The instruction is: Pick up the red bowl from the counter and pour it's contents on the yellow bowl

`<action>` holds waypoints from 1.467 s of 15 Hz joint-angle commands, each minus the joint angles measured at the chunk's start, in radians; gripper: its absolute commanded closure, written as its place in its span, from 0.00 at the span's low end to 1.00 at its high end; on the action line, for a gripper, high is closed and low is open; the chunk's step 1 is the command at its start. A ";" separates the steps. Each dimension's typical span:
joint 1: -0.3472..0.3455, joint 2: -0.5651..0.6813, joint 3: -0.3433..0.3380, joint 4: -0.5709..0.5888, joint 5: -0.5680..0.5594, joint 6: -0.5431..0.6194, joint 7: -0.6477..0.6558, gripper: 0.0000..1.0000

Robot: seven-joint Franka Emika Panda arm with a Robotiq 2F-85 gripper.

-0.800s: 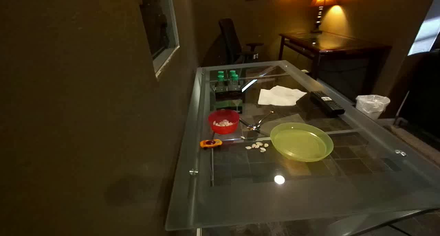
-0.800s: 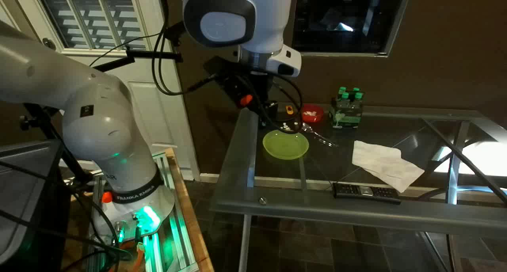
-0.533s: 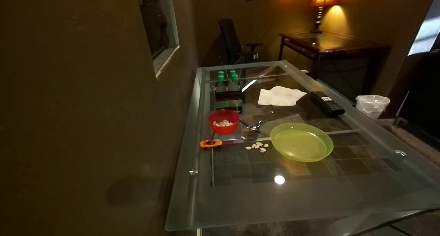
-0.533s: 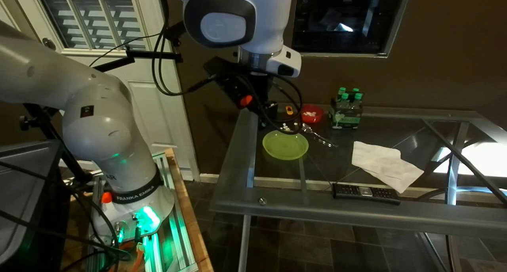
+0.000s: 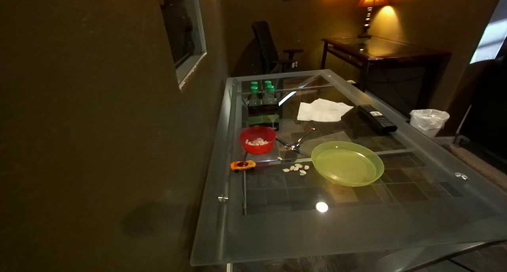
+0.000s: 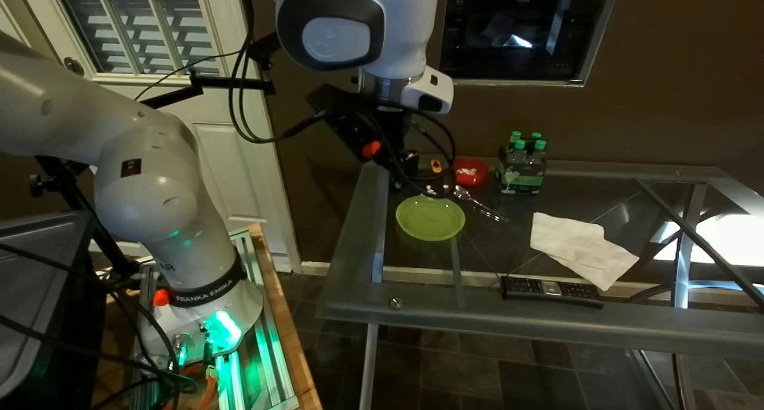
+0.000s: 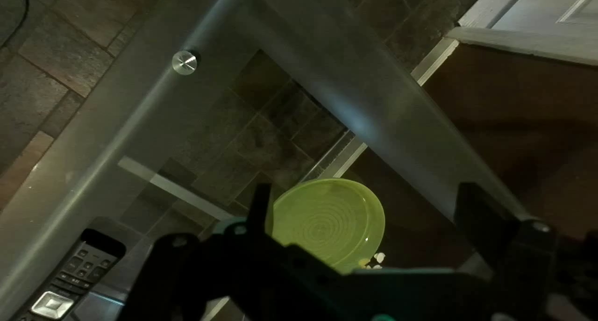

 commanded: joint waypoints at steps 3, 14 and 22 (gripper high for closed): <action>0.106 0.145 0.188 0.060 0.118 0.166 0.178 0.00; 0.111 0.725 0.366 0.564 0.038 0.308 0.419 0.00; 0.169 1.052 0.374 0.865 -0.062 0.353 0.563 0.00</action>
